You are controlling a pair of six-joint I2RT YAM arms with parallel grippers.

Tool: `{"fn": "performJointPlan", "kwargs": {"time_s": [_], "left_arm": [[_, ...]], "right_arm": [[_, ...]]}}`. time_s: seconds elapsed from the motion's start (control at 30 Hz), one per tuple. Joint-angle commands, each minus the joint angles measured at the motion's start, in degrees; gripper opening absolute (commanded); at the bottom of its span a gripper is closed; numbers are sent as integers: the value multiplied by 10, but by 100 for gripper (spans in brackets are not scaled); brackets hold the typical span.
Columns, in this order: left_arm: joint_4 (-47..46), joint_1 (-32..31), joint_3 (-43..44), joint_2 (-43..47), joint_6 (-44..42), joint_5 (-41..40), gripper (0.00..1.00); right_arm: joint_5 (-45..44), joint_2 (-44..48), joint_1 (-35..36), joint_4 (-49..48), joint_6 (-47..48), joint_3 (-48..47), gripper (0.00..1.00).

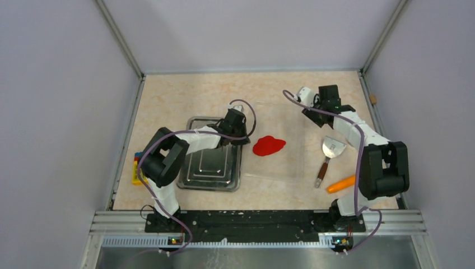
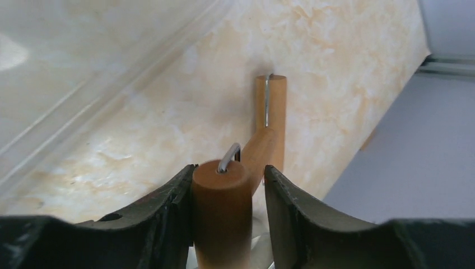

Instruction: Roll out the dumpling wrappers from the dough

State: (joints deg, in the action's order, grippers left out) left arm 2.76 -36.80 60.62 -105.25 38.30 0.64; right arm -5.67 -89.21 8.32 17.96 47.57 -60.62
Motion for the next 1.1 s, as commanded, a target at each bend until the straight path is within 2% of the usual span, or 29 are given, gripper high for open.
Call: {"fn": "performJointPlan", "kwargs": {"time_s": [0.0, 0.07, 0.1, 0.33, 0.43, 0.5, 0.6, 0.7, 0.77, 0.87, 1.07], "left_arm": [[9, 9, 12, -3, -1, -9, 0], [7, 11, 17, -7, -4, -9, 0], [5, 11, 19, -9, -6, -9, 0], [-15, 9, 19, -9, -25, 27, 0], [-21, 9, 18, -4, -39, 39, 0], [-23, 9, 15, -1, -48, 48, 0], [-43, 5, 10, 4, -53, 50, 1], [-48, 2, 12, 6, -64, 61, 9], [-51, 1, 12, 7, -71, 68, 22], [-56, -3, 11, 13, -88, 81, 33], [-57, -3, 12, 24, -119, 99, 43]], "right_arm": [[61, 27, 1, 155, -113, -86, 50], [95, 34, 1, 200, -127, -90, 61], [105, 36, 1, 218, -135, -89, 63], [127, 86, -17, 258, -192, -58, 66], [144, 101, -73, 260, -226, -68, 62], [158, 95, -150, 268, -247, -82, 55], [149, 69, -219, 270, -256, -91, 44], [107, 44, -256, 242, -259, -90, 41], [90, 21, -276, 226, -262, -99, 40], [72, -24, -298, 215, -268, -129, 38], [31, -93, -312, 184, -250, -166, 39]]}}
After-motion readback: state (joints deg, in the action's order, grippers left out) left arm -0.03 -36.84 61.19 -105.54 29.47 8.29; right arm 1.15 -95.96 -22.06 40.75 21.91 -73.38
